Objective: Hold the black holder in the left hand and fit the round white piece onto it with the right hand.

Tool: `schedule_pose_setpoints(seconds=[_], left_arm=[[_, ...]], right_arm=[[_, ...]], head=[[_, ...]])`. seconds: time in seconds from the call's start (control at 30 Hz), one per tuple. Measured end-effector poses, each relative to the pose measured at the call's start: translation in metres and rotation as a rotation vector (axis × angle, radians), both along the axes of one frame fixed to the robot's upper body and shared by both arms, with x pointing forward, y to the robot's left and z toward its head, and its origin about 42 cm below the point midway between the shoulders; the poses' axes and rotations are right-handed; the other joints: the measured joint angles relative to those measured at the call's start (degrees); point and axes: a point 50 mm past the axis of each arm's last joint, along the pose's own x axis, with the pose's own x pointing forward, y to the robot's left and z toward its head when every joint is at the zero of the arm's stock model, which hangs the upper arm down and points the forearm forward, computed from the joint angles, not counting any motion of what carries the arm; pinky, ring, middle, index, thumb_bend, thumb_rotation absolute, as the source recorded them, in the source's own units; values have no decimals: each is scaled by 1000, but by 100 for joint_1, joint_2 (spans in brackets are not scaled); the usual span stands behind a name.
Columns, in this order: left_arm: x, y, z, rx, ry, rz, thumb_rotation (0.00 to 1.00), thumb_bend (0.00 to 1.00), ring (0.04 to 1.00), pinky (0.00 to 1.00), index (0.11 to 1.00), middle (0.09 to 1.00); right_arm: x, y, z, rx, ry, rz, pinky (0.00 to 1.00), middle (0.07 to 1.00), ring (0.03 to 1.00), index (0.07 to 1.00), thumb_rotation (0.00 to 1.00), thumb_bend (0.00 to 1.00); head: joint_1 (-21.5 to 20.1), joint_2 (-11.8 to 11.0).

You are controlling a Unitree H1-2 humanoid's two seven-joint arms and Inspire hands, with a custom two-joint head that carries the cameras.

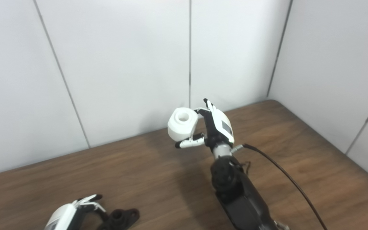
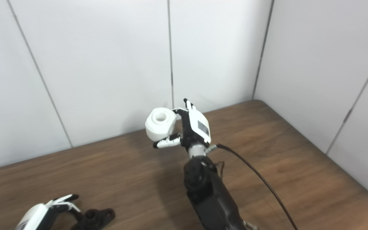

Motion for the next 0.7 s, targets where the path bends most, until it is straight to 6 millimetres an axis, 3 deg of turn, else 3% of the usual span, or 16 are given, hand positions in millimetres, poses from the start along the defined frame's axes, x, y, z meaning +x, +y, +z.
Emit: schedule_pose_setpoints(seconds=[0.2,0.37,0.7], left_arm=[[0,-8,-1,2,0,2,40,515,915,986,482,894],[-1,-11,-2,-3,13,13,41,515,937,1000,482,905],[-2,-19,0,-1,28,14,42,516,936,1000,481,897]], right_arm=[[-30,26,19,72,-60,120,914,987,1000,479,142,516],[-49,48,27,88,-65,218,930,982,1000,478,143,517],[-73,97,18,55,30,468,954,1000,1000,477,137,517]], head=[[299,272],[475,825],[808,1090]])
